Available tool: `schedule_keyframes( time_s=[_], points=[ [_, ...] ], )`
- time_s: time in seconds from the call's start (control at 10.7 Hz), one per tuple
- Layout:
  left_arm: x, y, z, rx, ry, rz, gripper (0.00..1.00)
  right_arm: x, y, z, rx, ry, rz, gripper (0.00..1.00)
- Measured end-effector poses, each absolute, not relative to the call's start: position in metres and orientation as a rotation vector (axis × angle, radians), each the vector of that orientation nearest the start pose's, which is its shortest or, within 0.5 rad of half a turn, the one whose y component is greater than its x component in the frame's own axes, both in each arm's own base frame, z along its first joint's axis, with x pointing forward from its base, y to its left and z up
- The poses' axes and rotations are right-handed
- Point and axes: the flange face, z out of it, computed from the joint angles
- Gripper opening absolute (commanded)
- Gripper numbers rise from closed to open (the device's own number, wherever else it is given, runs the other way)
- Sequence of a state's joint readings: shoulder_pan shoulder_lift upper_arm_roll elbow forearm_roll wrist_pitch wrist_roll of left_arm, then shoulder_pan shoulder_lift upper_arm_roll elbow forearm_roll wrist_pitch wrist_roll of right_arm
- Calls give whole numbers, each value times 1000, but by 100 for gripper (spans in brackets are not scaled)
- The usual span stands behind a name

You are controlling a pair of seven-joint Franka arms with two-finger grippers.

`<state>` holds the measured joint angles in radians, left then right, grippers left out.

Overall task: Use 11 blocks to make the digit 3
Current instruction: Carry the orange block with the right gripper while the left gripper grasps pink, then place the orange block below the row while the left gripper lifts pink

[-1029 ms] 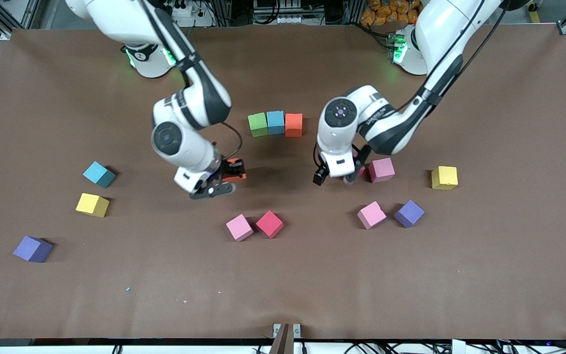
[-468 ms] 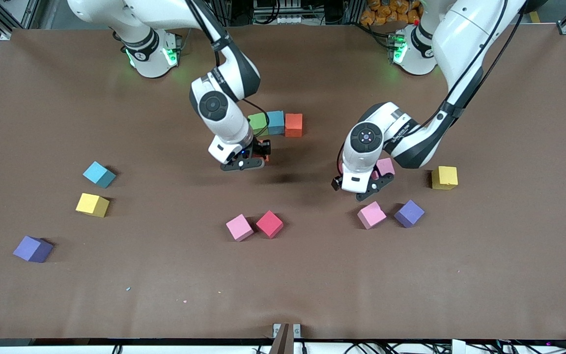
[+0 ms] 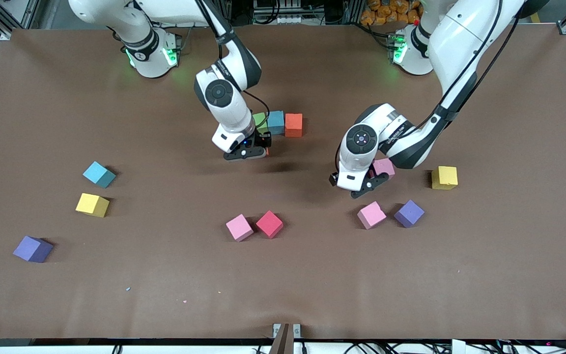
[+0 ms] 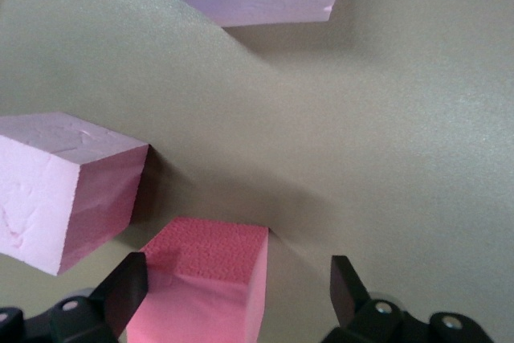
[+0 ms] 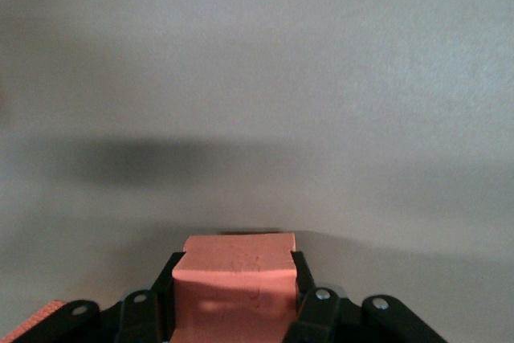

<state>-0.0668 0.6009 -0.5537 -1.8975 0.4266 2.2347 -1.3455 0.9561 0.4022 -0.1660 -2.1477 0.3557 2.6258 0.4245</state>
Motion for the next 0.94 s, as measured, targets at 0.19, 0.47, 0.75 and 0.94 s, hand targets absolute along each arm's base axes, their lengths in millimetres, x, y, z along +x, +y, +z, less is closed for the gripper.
schedule_keyframes(
  time_s=[0.19, 0.47, 0.75, 0.94],
  points=[
    [514, -335, 213, -2930, -710, 111, 100, 403, 410, 219, -2988, -120, -6, 21],
    [509, -332, 216, -2886, -675, 140, 100, 399, 413, 220, -2986, -122, -8, 22],
    [502, -332, 211, -2868, -654, 164, 100, 398, 412, 218, -2988, -121, -10, 22],
    [497, -334, 203, -2865, -640, 184, 100, 398, 411, 217, -2987, -119, -16, 22]
  ],
)
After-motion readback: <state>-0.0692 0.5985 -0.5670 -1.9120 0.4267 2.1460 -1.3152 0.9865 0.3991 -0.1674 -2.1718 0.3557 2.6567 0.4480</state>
